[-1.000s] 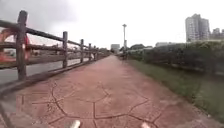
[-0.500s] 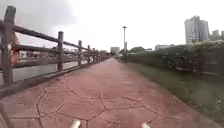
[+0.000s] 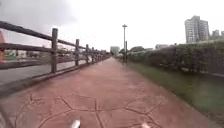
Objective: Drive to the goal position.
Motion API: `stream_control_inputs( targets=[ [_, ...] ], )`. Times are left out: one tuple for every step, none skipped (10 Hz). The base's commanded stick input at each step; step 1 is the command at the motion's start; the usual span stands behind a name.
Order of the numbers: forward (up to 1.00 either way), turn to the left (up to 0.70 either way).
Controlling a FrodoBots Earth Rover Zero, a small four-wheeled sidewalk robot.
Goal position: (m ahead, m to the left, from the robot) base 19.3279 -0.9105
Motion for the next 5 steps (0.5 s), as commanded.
stream_control_inputs(
  targets=[
    [0.7, 0.0],
    [0.7, 0.0],
    [0.7, 0.0],
    [0.7, 0.0],
    [0.7, 0.0]
  ],
)
